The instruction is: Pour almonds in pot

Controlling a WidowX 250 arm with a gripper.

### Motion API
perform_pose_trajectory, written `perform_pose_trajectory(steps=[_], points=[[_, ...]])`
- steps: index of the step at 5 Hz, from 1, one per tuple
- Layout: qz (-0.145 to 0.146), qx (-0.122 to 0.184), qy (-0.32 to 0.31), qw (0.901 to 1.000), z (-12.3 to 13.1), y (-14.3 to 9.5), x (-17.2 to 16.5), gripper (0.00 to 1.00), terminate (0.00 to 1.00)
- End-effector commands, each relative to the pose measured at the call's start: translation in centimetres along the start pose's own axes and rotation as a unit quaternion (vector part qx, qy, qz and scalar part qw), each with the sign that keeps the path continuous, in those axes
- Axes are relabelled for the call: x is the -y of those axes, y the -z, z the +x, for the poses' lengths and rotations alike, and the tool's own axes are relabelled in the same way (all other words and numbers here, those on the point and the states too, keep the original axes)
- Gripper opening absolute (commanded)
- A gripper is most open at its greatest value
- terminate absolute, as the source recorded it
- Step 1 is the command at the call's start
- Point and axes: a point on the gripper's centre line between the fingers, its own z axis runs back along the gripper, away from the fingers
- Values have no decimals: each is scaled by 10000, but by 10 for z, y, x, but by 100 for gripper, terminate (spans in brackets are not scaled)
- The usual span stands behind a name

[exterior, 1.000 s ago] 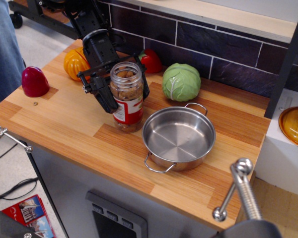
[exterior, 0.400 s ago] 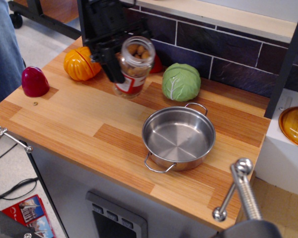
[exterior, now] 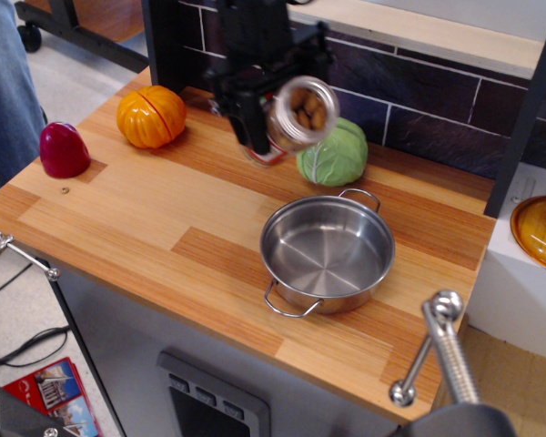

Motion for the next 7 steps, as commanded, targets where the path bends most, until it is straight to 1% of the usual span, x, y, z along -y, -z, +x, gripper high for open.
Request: perform_pose_trajectory(steps=[1, 2, 3, 4, 5, 6, 7], points=[[-915, 1706, 576, 9794, -12, -14, 7, 0, 0], [-1166, 2395, 673, 9615, -5, -13, 14, 0, 0], [-1493, 3168, 973, 9316, -3, -15, 21, 0, 0], [-1937, 3598, 1386, 9021, -7, -12, 20, 0, 0], [-2176, 3887, 1670, 8796, -8, -5, 23, 0, 0], [-2299, 4130, 1994, 8584, -15, -2, 22, 0, 0], [-2480, 4192, 2138, 8468, -16, -3, 21, 0, 0]])
